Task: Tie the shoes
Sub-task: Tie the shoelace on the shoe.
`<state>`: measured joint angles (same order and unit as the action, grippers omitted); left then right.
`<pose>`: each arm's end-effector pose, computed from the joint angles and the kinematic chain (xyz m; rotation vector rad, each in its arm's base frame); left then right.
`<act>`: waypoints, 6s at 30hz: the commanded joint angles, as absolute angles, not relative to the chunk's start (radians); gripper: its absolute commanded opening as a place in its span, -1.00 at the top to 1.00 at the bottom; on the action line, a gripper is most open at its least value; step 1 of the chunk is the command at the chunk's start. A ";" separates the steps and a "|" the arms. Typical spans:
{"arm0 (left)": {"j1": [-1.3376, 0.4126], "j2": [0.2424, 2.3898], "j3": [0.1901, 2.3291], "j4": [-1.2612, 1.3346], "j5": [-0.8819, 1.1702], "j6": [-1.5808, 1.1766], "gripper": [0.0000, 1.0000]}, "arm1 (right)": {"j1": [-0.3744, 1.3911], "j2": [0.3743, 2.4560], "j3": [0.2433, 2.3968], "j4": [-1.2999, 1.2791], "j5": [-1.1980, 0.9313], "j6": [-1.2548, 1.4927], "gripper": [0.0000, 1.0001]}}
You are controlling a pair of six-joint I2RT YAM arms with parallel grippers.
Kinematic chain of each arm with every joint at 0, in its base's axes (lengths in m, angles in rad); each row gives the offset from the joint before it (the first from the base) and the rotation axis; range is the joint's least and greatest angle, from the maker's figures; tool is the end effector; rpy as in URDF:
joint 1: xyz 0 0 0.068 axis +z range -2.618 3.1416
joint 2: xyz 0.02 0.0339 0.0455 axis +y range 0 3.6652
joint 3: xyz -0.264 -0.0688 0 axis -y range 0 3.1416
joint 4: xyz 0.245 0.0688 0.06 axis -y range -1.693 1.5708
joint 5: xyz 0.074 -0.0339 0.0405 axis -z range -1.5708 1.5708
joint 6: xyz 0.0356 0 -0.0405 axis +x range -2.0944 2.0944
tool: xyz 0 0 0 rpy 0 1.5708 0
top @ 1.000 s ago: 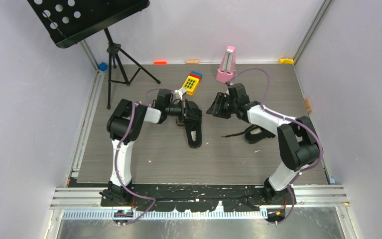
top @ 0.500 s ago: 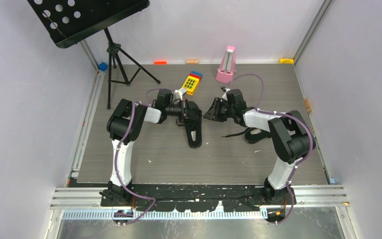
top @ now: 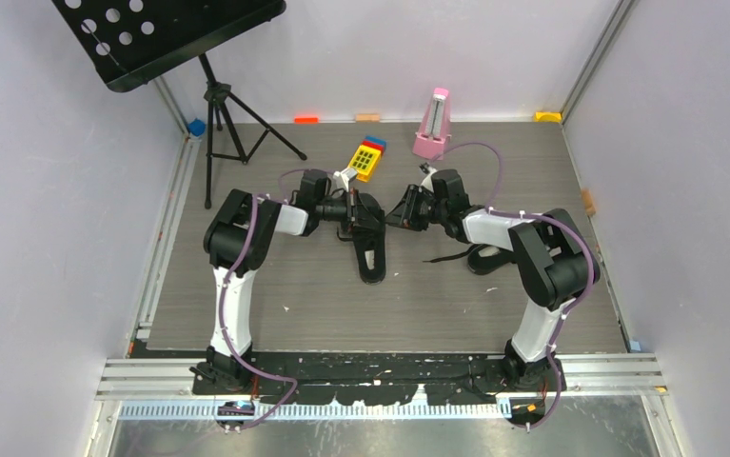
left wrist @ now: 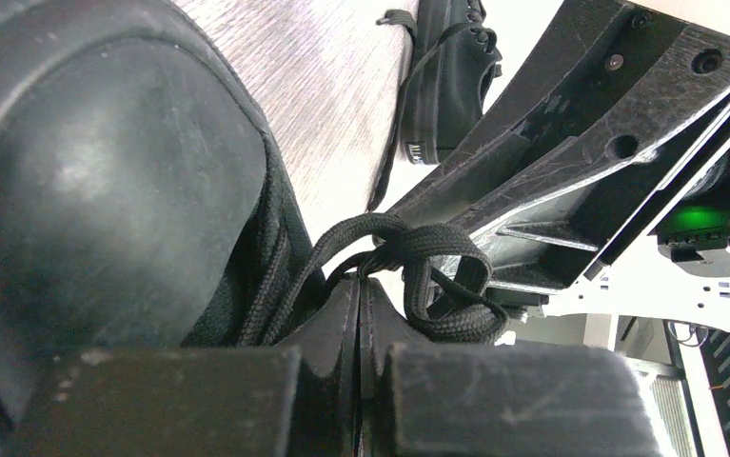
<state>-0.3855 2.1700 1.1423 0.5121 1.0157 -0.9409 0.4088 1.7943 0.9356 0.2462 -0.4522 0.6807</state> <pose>0.3848 -0.1888 0.1070 0.0848 2.3612 -1.7919 0.3340 0.1617 0.1637 0.0397 2.3335 1.0798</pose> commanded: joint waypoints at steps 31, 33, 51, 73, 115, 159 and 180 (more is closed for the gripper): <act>-0.388 2.075 1.081 0.596 1.073 -0.996 1.00 | 0.408 1.744 0.902 0.346 -0.473 0.833 0.38; -0.388 2.075 1.083 0.601 1.075 -1.001 1.00 | 0.406 1.737 0.898 0.349 -0.476 0.839 0.38; -0.388 2.086 1.106 0.610 1.069 -1.017 1.00 | 0.371 1.659 0.883 0.342 -0.457 0.848 0.26; -0.388 2.083 1.102 0.609 1.069 -1.016 1.00 | 0.340 1.649 0.827 0.359 -0.407 0.888 -0.13; -0.388 2.095 1.113 0.566 1.058 -0.984 1.00 | 0.377 1.708 0.913 0.283 -0.475 0.800 0.37; -0.416 2.046 1.134 0.530 1.081 -1.026 1.00 | 0.440 1.804 1.229 0.044 -0.422 0.683 1.00; -0.428 2.096 1.161 0.396 1.087 -0.991 1.00 | 0.445 1.837 1.253 0.058 -0.428 0.674 1.00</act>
<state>-0.4137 2.0846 1.1584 0.3347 1.0451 -0.9649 0.4381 1.8202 1.1950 0.0277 -0.4278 0.6991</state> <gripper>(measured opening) 0.007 0.019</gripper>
